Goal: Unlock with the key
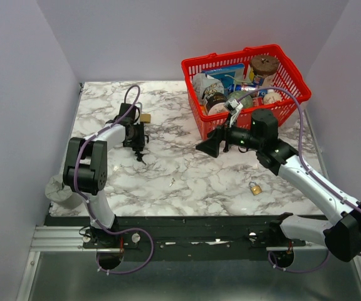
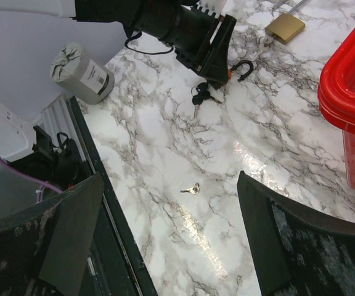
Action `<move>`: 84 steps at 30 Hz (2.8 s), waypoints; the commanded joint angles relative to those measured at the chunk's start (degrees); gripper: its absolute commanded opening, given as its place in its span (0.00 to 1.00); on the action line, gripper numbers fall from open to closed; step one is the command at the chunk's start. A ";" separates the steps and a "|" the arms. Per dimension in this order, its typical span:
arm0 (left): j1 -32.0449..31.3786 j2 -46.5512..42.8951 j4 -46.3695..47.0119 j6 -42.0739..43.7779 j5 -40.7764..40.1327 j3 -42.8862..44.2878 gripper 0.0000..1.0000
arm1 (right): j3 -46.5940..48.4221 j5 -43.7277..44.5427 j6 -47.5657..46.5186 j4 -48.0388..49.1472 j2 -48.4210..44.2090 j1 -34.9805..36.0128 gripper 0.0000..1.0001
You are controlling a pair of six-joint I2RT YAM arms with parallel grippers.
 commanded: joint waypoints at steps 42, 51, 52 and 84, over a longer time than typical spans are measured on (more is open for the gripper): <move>-3.02 0.37 -8.87 0.70 -5.05 0.78 0.50 | -1.31 1.32 -1.82 1.91 1.75 -0.80 0.98; -3.11 -1.30 -7.47 1.14 -6.02 0.43 0.74 | -1.22 1.24 -1.82 1.91 2.10 -0.71 0.98; -3.20 -1.65 -7.03 1.14 -6.11 0.25 0.75 | -1.22 1.24 -1.82 1.91 2.19 -0.80 0.98; -4.69 -44.28 11.96 -0.35 -3.91 -14.43 0.99 | -0.69 15.90 -6.47 -4.50 8.24 4.90 0.83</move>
